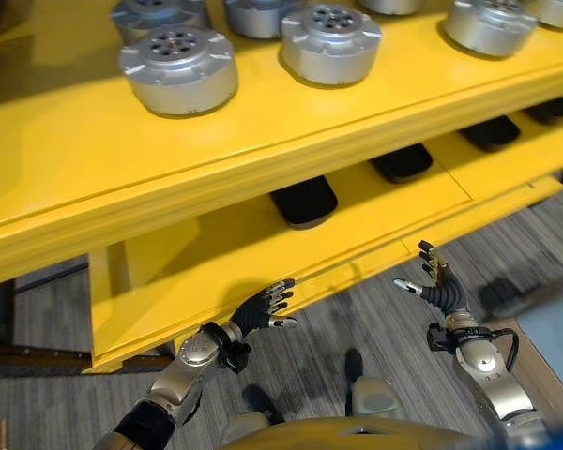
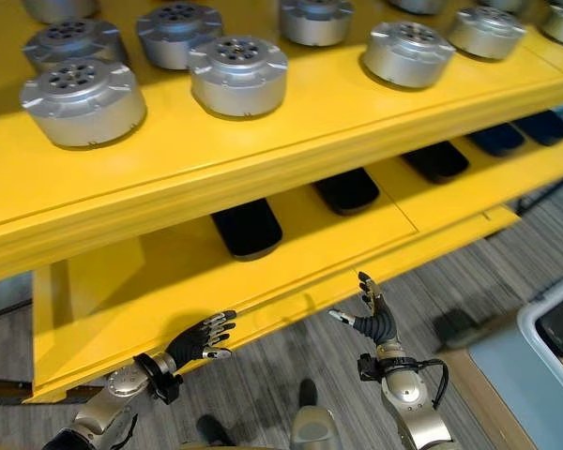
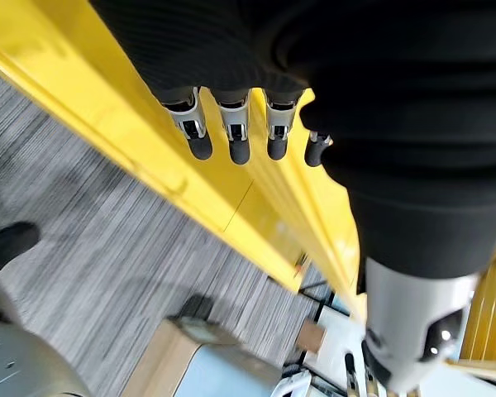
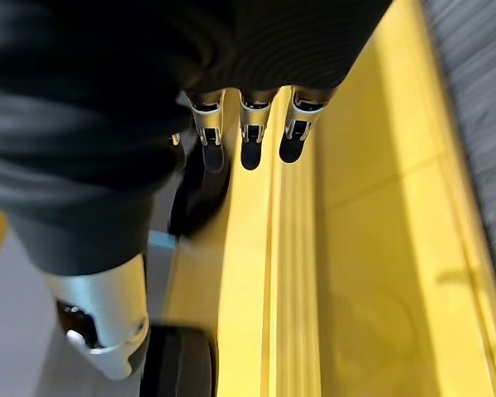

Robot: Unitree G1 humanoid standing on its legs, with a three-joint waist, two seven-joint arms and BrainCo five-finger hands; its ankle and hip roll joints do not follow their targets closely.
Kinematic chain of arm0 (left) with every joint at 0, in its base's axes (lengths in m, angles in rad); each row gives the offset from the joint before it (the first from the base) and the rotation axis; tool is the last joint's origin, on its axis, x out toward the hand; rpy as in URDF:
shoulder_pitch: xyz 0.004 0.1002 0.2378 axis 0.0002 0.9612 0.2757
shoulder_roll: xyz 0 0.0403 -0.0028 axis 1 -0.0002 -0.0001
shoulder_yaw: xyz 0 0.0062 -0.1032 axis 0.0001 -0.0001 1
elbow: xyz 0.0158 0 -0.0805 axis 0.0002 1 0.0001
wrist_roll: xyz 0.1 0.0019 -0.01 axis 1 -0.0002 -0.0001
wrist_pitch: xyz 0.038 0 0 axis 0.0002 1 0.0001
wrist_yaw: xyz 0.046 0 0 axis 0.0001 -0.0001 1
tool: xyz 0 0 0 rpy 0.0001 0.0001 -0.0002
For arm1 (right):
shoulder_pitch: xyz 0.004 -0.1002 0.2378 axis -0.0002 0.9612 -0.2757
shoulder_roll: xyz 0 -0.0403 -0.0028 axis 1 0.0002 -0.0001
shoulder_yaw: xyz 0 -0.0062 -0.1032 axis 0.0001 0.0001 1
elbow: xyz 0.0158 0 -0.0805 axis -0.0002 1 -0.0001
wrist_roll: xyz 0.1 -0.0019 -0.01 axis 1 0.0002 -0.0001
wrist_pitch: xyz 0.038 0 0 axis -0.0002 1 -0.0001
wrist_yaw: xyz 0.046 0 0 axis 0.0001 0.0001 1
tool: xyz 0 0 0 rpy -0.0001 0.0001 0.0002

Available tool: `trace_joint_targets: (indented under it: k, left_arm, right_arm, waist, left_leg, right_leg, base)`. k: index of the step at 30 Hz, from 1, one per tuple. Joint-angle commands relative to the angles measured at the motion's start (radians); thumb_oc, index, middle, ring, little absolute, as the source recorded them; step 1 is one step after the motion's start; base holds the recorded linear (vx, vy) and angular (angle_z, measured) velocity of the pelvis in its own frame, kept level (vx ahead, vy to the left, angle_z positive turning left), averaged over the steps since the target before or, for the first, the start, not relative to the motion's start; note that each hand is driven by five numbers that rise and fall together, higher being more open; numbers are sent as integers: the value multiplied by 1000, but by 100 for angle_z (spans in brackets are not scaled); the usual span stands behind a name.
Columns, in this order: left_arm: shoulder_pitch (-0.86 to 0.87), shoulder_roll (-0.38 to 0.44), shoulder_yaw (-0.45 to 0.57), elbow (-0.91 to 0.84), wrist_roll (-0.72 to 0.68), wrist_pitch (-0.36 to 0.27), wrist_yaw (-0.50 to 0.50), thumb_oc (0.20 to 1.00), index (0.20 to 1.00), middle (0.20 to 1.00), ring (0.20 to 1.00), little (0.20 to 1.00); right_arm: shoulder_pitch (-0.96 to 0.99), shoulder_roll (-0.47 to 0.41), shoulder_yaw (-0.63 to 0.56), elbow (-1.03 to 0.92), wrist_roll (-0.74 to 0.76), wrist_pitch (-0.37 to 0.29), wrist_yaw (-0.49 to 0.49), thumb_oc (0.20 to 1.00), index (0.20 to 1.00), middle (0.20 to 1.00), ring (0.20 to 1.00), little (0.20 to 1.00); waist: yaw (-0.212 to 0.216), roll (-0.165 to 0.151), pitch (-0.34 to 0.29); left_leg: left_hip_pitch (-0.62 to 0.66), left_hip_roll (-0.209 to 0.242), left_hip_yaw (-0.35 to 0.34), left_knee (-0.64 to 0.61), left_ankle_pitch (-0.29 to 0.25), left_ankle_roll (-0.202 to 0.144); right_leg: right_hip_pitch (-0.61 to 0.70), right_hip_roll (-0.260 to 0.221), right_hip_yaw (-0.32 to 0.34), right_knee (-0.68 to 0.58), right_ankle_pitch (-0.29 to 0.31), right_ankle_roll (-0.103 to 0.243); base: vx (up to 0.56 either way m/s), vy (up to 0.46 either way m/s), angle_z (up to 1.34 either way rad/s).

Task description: Move parts from the plastic box to the shelf.

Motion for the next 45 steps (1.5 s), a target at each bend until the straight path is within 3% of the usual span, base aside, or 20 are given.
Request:
trace_joint_targets:
  k: [1,4,6,7,10,15,18,20,24,27,30,31,34,35,37,39,40,41,45]
  left_arm:
    - [32,-25,32,2,-12,-59,26,1000,1000,1000,1000,1000]
    - [55,-8,62,23,-28,-84,-13,1000,1000,1000,1000,1000]
    - [76,-5,98,38,-73,-99,-20,1000,1000,1000,1000,1000]
    - [80,-6,126,41,-115,-92,-14,1000,1000,1000,1000,1000]
    - [97,-34,148,52,-154,-103,7,1000,1000,1000,1000,1000]
    - [109,-67,165,42,-179,-121,22,1000,1000,1000,1000,1000]
    - [106,-72,173,38,-173,-127,28,1000,1000,1000,1000,1000]
    - [90,-83,175,27,-191,-129,33,1000,1000,1000,1000,1000]
    - [78,-95,182,11,-212,-108,31,1000,1000,1000,1000,1000]
    - [69,-103,181,12,-196,-103,47,1000,1000,1000,1000,1000]
    - [56,-108,181,4,-200,-86,59,1000,1000,1000,1000,1000]
    - [45,-112,177,-1,-207,-76,70,1000,1000,1000,1000,1000]
    - [13,-112,166,-7,-193,-51,78,1000,1000,1000,1000,1000]
    - [-9,-107,159,-9,-192,-32,70,1000,1000,1000,1000,1000]
    - [-16,-103,149,-13,-163,-27,65,1000,1000,1000,1000,1000]
    - [-9,-100,135,-23,-127,-33,66,1000,1000,1000,1000,1000]
    - [-6,-99,130,-26,-108,-41,71,1000,1000,1000,1000,1000]
    - [-1,-93,123,-29,-92,-51,79,1000,1000,1000,1000,1000]
    - [2,-94,99,-27,-66,-67,92,1000,1000,1000,1000,1000]
  right_arm:
    - [-55,-45,-46,-37,-14,-61,-57,1000,1000,1000,1000,1000]
    - [-61,-40,-70,10,24,-89,-65,1000,1000,1000,1000,1000]
    - [-78,-34,-73,30,1,-69,-23,1000,1000,1000,1000,1000]
    - [-73,-38,-70,28,-16,-53,-15,1000,1000,1000,1000,1000]
    - [-51,-61,-87,19,-29,-35,-20,1000,1000,1000,1000,1000]
    - [-32,-110,-131,11,-64,-36,-52,1000,1000,1000,1000,1000]
    - [-36,-125,-148,27,-64,-47,-97,1000,1000,1000,1000,1000]
    - [-51,-127,-168,70,-45,-61,-142,1000,1000,1000,1000,1000]
    - [-46,-120,-193,99,-50,-82,-150,1000,1000,1000,1000,1000]
    - [-47,-114,-202,113,-40,-86,-153,1000,1000,1000,1000,1000]
    - [-50,-106,-198,119,-36,-86,-162,1000,1000,1000,1000,1000]
    - [-57,-102,-189,125,-33,-88,-163,1000,1000,1000,1000,1000]
    - [-81,-84,-164,154,-18,-102,-183,1000,1000,1000,1000,1000]
    - [-92,-65,-155,159,-11,-106,-182,1000,1000,1000,1000,1000]
    - [-87,-36,-151,143,6,-107,-176,1000,1000,1000,1000,1000]
    - [-92,-13,-139,132,42,-113,-147,1000,1000,1000,1000,1000]
    - [-99,-3,-130,130,44,-121,-136,1000,1000,1000,1000,1000]
    - [-112,6,-116,131,43,-124,-116,1000,1000,1000,1000,1000]
    - [-131,20,-73,116,84,-122,-109,1000,1000,1000,1000,1000]
  waist:
    - [30,53,-2]
    - [37,68,-7]
    - [50,82,-13]
    - [52,67,-17]
    - [61,26,-17]
    - [54,6,10]
    - [50,2,27]
    - [41,6,39]
    - [35,11,34]
    - [31,16,16]
    - [38,21,0]
    - [44,25,-12]
    - [42,38,-31]
    - [35,49,-35]
    - [25,60,-36]
    - [32,70,-30]
    - [43,72,-27]
    - [57,77,-25]
    - [66,71,-35]
  left_leg:
    - [-16,23,-162,109,-59,25]
    - [-55,29,-183,139,-65,53]
    - [-87,40,-201,171,-72,65]
    - [-123,55,-212,214,-82,63]
    - [-170,114,-208,269,-71,29]
    - [-181,210,-188,283,-21,-32]
    - [-181,250,-188,286,28,-65]
    - [-181,305,-197,295,98,-111]
    - [-167,345,-207,304,141,-144]
    - [-144,347,-211,293,152,-159]
    - [-150,333,-257,275,171,-170]
    - [-156,306,-299,259,167,-167]
    - [-169,186,-342,237,93,-129]
    - [-174,90,-334,209,26,-92]
    - [-194,11,-322,182,-17,-55]
    - [-234,-34,-339,164,-5,-38]
    - [-264,-46,-344,156,25,-24]
    - [-276,-66,-380,144,34,-15]
    - [-258,-74,-388,111,49,-9]
  right_leg:
    - [-6,-145,-48,243,-145,68]
    - [-25,-128,-7,381,-258,28]
    - [-36,-117,24,488,-345,-2]
    - [-18,-89,39,460,-380,-10]
    - [62,-55,13,341,-367,-28]
    - [68,-9,-15,253,-330,-53]
    - [52,18,-22,243,-327,-67]
    - [32,48,-26,243,-333,-88]
    - [33,68,-28,230,-337,-103]
    - [40,73,-29,213,-334,-110]
    - [43,79,-17,201,-329,-111]
    - [43,76,-2,186,-319,-109]
    - [54,75,37,128,-288,-98]
    - [64,76,56,86,-259,-84]
    - [72,78,80,59,-232,-68]
    - [77,83,104,58,-223,-62]
    - [65,91,114,65,-213,-72]
    - [66,102,130,77,-223,-76]
    - [95,123,141,47,-225,-85]
  base:
    - [-124,-15,-141]
    - [-99,-76,-3]
    - [-77,-319,-25]
    - [-25,-496,-76]
    - [-12,-525,-50]
    - [-90,-401,-63]
    - [-95,-356,-84]
    - [-98,-467,-53]
    - [-23,-306,-17]
    - [17,-224,-15]
    - [16,-115,-27]
    - [20,-70,-29]
    - [40,-77,-42]
    - [61,-65,-81]
    - [74,-39,-41]
    - [32,6,-12]
    - [14,48,-32]
    - [-3,69,-75]
    - [42,94,-117]
